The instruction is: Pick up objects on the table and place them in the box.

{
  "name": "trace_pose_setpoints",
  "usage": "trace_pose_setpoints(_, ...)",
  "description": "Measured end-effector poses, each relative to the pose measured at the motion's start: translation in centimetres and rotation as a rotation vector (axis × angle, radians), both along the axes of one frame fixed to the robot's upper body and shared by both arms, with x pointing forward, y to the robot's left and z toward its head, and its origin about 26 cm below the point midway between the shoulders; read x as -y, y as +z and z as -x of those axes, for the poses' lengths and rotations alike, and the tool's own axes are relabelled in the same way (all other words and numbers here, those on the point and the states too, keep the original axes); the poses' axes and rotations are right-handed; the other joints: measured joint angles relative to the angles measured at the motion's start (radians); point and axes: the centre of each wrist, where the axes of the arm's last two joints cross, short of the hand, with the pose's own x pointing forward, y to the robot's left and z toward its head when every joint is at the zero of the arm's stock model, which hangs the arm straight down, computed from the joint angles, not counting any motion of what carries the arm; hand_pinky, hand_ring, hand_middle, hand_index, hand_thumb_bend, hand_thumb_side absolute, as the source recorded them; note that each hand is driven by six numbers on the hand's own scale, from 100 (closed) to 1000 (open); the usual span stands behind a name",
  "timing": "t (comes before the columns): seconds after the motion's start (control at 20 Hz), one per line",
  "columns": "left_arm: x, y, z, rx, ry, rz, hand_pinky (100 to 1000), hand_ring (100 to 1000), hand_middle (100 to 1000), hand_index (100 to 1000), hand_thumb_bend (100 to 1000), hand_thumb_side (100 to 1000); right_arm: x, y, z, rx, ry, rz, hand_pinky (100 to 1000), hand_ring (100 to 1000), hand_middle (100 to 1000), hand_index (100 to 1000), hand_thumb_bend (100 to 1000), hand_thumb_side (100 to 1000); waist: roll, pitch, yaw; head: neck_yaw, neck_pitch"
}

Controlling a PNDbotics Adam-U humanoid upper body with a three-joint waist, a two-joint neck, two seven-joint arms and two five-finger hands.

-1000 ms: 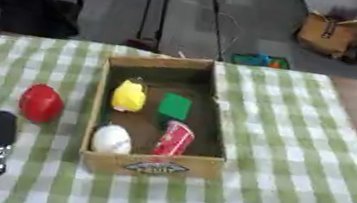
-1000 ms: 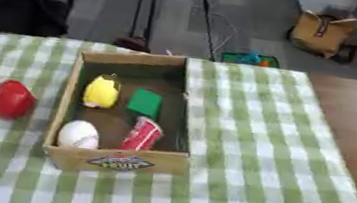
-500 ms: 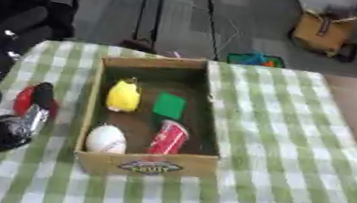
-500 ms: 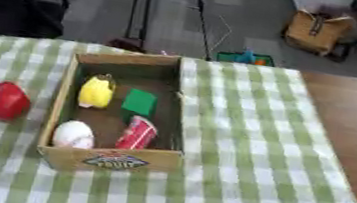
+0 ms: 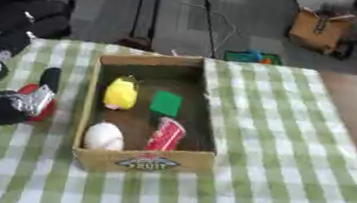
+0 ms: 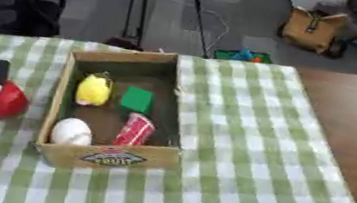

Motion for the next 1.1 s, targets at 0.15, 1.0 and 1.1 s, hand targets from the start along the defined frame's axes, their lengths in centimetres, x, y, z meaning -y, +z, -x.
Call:
trace_pose_setpoints(0.15, -0.3, 0.2, 0.1, -0.035, 0.035, -0.011, 1000, 1000, 1000, 1000, 100, 898, 0.0, 0.0, 0.0, -0.001, 0.000, 0.001, 638, 665, 521, 641, 100, 346, 0.000, -0.001, 0.000, -0.003, 0.000)
trace_pose_setpoints(1.0, -3.9, -1.9, -3.6, -0.382, 0.245, -0.137, 1000, 1000, 1000, 1000, 100, 986, -0.1, -0.1, 0.0, -0.012, 0.003, 0.010, 642, 665, 519, 637, 100, 353, -0.001, -0.005, -0.014, -0.003, 0.011)
trace_pose_setpoints(1.1, -4.4, -1.9, -4.1, -0.483, 0.262, -0.155, 1000, 1000, 1000, 1000, 100, 1000, -0.1, -0.1, 0.0, -0.013, 0.003, 0.011, 643, 666, 519, 637, 100, 355, -0.001, -0.005, -0.017, -0.002, 0.013)
